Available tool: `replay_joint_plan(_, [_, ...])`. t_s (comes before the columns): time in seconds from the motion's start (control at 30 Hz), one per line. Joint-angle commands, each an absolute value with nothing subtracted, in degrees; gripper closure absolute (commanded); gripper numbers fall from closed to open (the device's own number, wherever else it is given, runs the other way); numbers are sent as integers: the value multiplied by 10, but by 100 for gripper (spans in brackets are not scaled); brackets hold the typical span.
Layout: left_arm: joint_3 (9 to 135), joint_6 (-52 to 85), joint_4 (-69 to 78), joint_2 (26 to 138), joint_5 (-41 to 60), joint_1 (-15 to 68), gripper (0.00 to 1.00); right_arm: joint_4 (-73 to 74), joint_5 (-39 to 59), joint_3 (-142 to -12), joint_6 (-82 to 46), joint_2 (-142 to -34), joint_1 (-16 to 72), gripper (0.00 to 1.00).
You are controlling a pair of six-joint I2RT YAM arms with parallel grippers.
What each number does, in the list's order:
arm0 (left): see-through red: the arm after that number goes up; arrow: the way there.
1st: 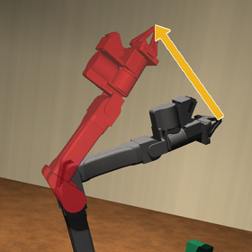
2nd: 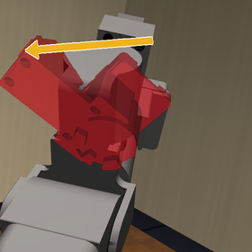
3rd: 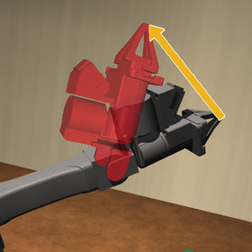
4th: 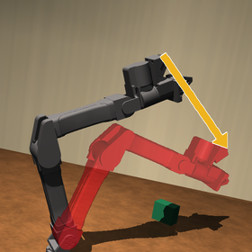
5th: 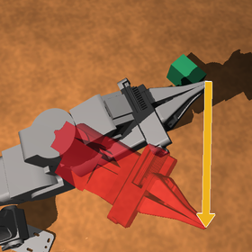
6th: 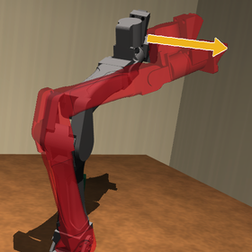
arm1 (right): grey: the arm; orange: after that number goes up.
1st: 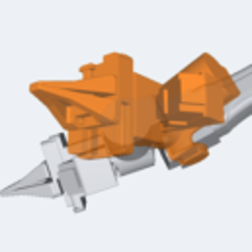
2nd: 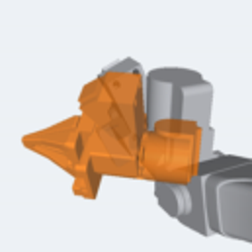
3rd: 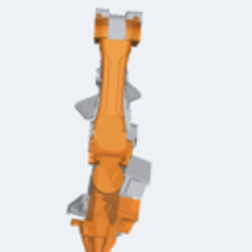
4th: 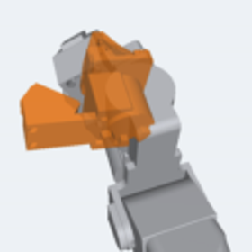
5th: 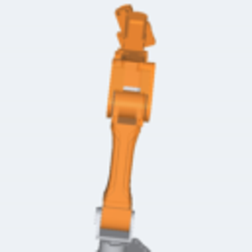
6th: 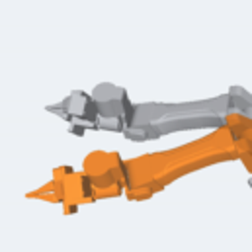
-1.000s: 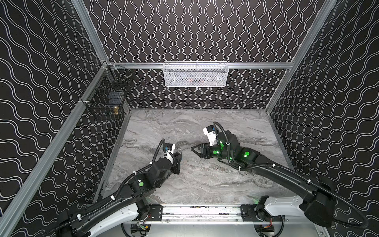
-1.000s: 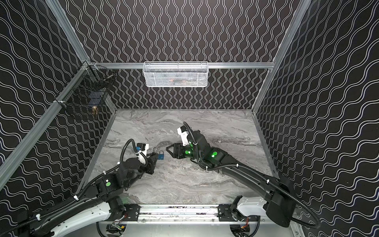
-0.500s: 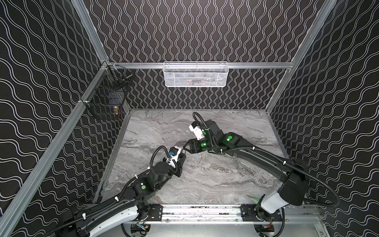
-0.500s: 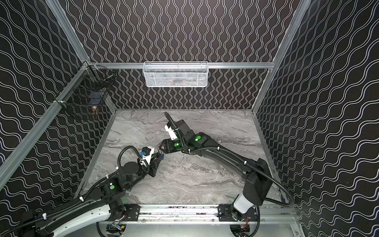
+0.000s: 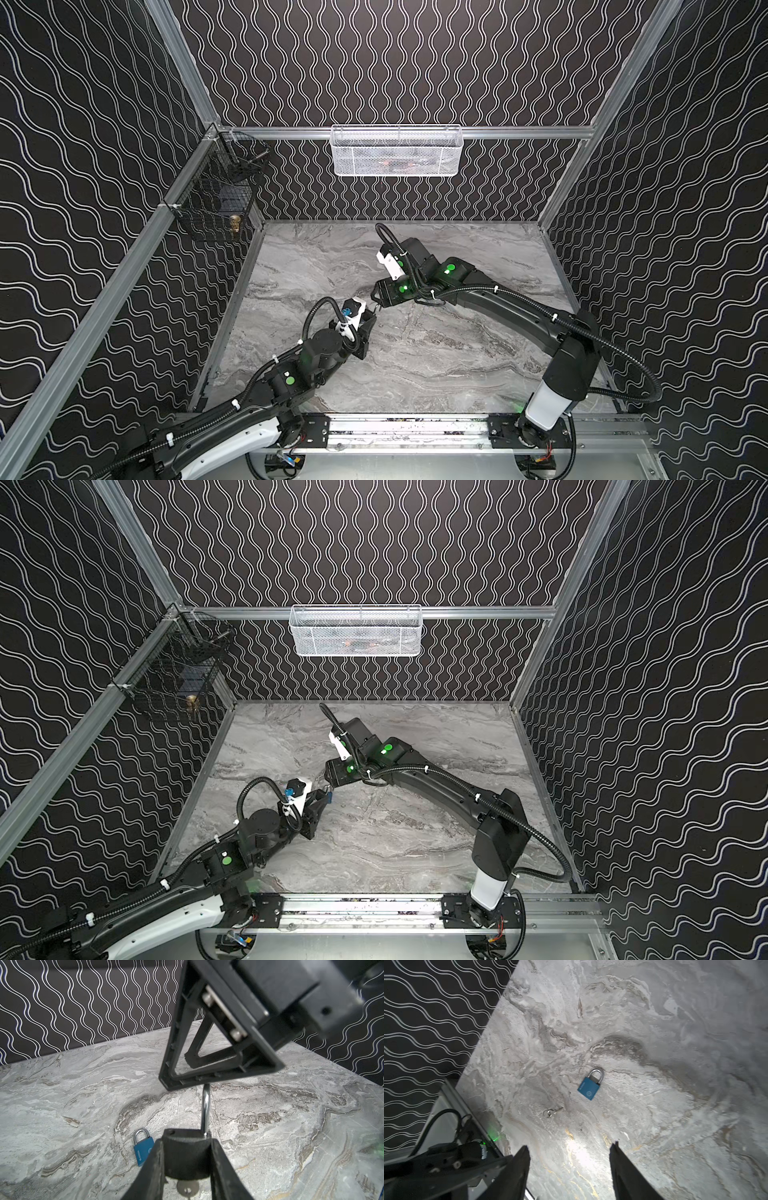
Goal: Unlock with the key
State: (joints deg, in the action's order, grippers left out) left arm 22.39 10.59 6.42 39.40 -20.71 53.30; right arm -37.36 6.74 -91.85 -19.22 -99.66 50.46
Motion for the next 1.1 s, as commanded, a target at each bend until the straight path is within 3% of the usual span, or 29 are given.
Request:
replay_joint_plan(0.0, [225,97,95,391,-215,533,100,-404,48,-923,-169,-995,502,37])
replay_joint_plan(0.5, [237,103,100,419,-210,533,100,-322,136,-821,-175,-914,479,36])
replay_joint_plan(0.73, [245,121,90,439,-219,533,100,-313,110,-780,-187,-879,457,36])
replay_joint_plan(1.07, [381,203,-68,656,-211,533,100,-252,95,-649,-234,-803,395,35])
